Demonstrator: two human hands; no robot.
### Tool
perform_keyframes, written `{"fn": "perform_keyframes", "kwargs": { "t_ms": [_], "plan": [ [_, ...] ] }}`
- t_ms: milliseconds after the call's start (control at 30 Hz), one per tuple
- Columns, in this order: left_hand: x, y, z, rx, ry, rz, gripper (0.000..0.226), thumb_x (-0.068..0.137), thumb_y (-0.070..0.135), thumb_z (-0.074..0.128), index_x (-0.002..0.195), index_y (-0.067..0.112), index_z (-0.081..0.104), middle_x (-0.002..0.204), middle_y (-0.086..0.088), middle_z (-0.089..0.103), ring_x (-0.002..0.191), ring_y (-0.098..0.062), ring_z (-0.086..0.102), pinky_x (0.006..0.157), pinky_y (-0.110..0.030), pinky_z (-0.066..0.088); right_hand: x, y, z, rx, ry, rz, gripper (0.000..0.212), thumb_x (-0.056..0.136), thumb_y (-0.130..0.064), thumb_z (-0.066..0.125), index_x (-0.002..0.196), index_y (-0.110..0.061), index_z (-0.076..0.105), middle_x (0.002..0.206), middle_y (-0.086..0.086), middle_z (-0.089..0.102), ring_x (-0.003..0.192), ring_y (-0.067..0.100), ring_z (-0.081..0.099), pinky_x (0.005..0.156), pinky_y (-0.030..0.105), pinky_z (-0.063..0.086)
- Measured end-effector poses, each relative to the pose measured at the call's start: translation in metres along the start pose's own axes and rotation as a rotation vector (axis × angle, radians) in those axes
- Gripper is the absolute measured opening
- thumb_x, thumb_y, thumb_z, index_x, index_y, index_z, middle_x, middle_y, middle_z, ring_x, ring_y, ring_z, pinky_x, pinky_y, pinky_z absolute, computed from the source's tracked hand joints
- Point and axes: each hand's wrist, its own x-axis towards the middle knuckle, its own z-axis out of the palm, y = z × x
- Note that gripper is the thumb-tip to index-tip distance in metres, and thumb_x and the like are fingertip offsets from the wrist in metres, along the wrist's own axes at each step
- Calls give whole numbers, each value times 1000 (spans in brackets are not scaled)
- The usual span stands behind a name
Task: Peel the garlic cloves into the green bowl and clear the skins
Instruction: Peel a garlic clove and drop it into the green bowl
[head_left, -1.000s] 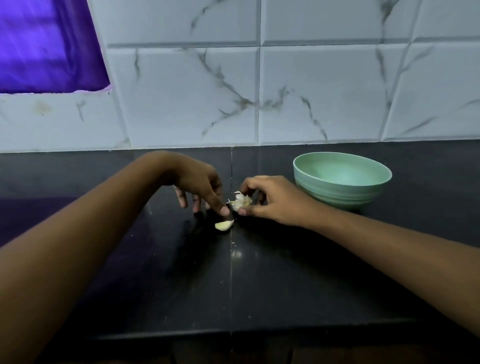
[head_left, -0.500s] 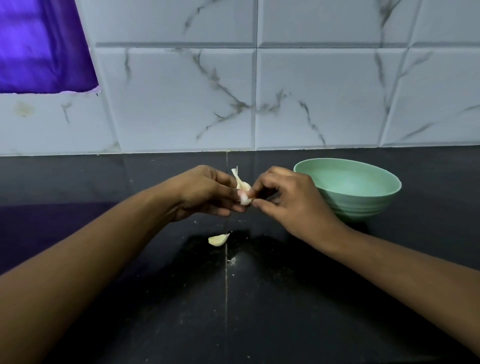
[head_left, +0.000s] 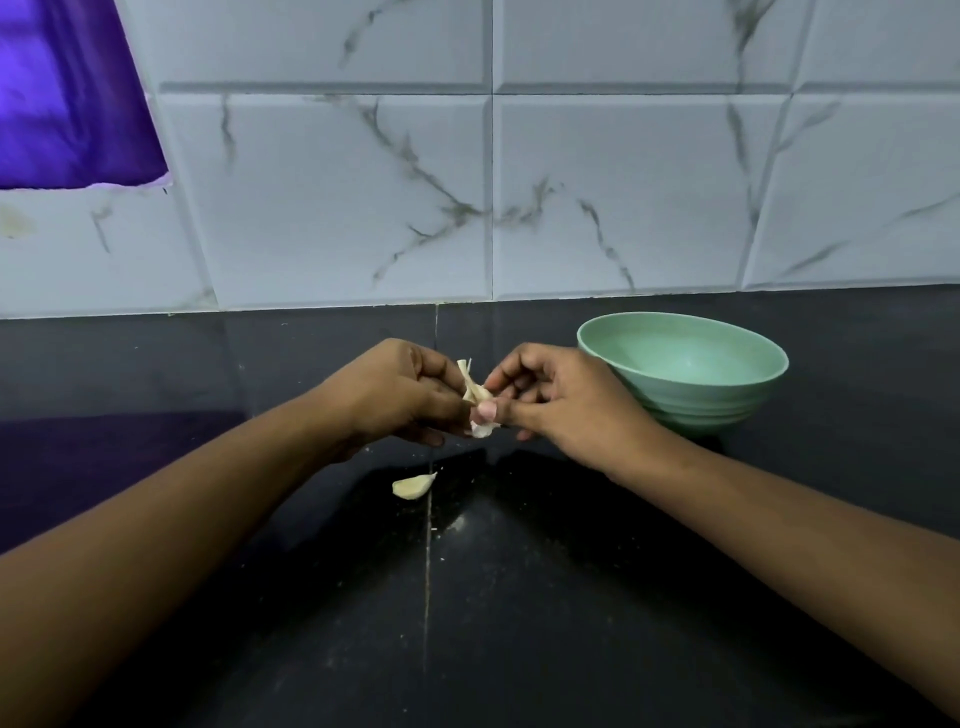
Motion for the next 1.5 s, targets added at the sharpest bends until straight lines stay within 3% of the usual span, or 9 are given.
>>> {"fn": "perform_keyframes", "kwargs": {
  "t_ms": [100, 267, 567, 700, 900, 1133, 1233, 1333, 1500],
  "plan": [
    [-1, 2, 1, 38, -15, 27, 12, 76, 9, 76, 86, 9, 70, 75, -4, 74, 67, -5, 68, 59, -20, 53, 1, 1, -1, -76, 46, -29, 11, 76, -15, 77, 74, -14, 66, 70, 11, 70, 68, 34, 67, 65, 43, 56],
    [-2, 5, 2, 32, 22, 61, 9, 76, 10, 75, 84, 11, 70, 78, -6, 75, 70, -7, 69, 60, -21, 54, 0, -3, -2, -208, 118, -117, 6, 78, -15, 76, 74, -13, 72, 61, -2, 68, 51, 1, 59, 63, 30, 55],
    [-1, 7, -1, -12, 65, 57, 4, 81, 4, 70, 84, 7, 71, 75, -8, 75, 69, -10, 71, 55, -19, 54, -4, -5, 3, -162, 216, -144, 7, 75, -19, 78, 74, -13, 75, 61, 2, 70, 54, 10, 64, 65, 42, 57],
    [-2, 8, -2, -40, 75, 59, 3, 81, 3, 70, 83, 5, 71, 73, -7, 75, 67, -10, 71, 54, -17, 52, -4, -5, 6, -73, 236, -129, 7, 74, -18, 78, 73, -12, 74, 65, 5, 71, 68, 30, 70, 67, 48, 57],
    [-1, 7, -3, -101, 76, 62, 3, 81, 1, 69, 83, 3, 70, 70, -6, 74, 64, -9, 70, 53, -17, 53, -5, -12, 4, 181, 182, 29, 13, 82, -3, 69, 74, -12, 69, 67, 8, 69, 59, 12, 67, 59, 25, 57],
    [-4, 9, -25, -83, -109, 88, 12, 76, 4, 69, 87, 6, 67, 73, -2, 72, 64, -5, 65, 59, -18, 54, -7, -23, 6, 551, -4, 261, 18, 96, -4, 45, 85, -7, 59, 75, 7, 60, 61, 10, 59, 62, 32, 58],
    [-3, 5, -30, -24, -189, 78, 36, 70, 12, 70, 104, 2, 67, 85, -7, 70, 72, -8, 65, 62, -20, 55, -8, -24, 4, 558, -59, 277, 14, 95, -3, 48, 87, -6, 59, 74, 8, 61, 59, 10, 58, 59, 28, 57],
    [-6, -7, -32, -7, -225, 72, 35, 66, 21, 73, 99, 10, 71, 85, -7, 70, 72, -9, 65, 62, -20, 55, -8, -21, 3, 411, -47, 252, 7, 91, -2, 55, 87, -6, 59, 70, 7, 60, 54, 8, 56, 53, 26, 56],
    [-13, -20, -38, -81, -220, 99, 59, 48, 48, 89, 97, 18, 75, 86, -6, 73, 77, -12, 70, 60, -19, 54, -8, -23, -8, -470, -54, 27, 3, 80, -14, 67, 82, -17, 68, 62, -7, 60, 48, 6, 58, 49, 17, 48]
  ]
}}
